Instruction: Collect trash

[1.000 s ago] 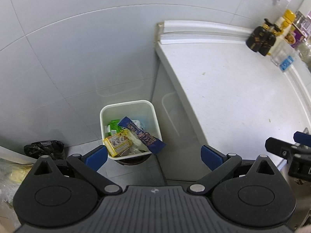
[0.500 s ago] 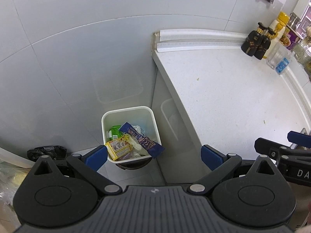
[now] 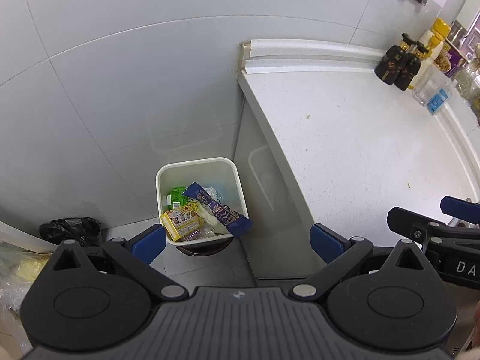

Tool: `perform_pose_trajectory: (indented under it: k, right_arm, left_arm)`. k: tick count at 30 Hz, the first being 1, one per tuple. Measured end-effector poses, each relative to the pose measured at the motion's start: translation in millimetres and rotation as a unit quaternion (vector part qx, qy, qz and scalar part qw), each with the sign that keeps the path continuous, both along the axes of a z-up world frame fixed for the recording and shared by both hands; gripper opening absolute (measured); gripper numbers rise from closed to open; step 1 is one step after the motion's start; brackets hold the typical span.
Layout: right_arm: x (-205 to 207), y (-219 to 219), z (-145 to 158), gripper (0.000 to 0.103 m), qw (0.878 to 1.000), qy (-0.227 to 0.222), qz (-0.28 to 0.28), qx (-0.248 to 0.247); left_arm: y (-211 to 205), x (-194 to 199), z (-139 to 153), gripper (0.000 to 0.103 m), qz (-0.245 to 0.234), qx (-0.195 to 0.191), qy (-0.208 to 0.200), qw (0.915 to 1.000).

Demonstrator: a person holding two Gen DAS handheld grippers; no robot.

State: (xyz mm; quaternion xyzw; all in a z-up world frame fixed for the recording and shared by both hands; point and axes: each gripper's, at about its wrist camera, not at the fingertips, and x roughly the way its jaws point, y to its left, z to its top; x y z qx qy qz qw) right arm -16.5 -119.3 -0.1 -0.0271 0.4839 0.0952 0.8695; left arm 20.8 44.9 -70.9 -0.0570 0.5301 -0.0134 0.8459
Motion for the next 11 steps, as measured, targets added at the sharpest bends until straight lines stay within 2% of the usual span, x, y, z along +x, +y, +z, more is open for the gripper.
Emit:
perform_pose_trajectory:
  k: [11]
  right_arm:
    - [2.9, -5.1, -6.1, 0.094, 1.0, 0.006, -0.005, 0.003]
  left_arm:
    - [-2.2, 2.9, -2.9, 0.102, -0.013, -0.003, 0.007, 0.9999]
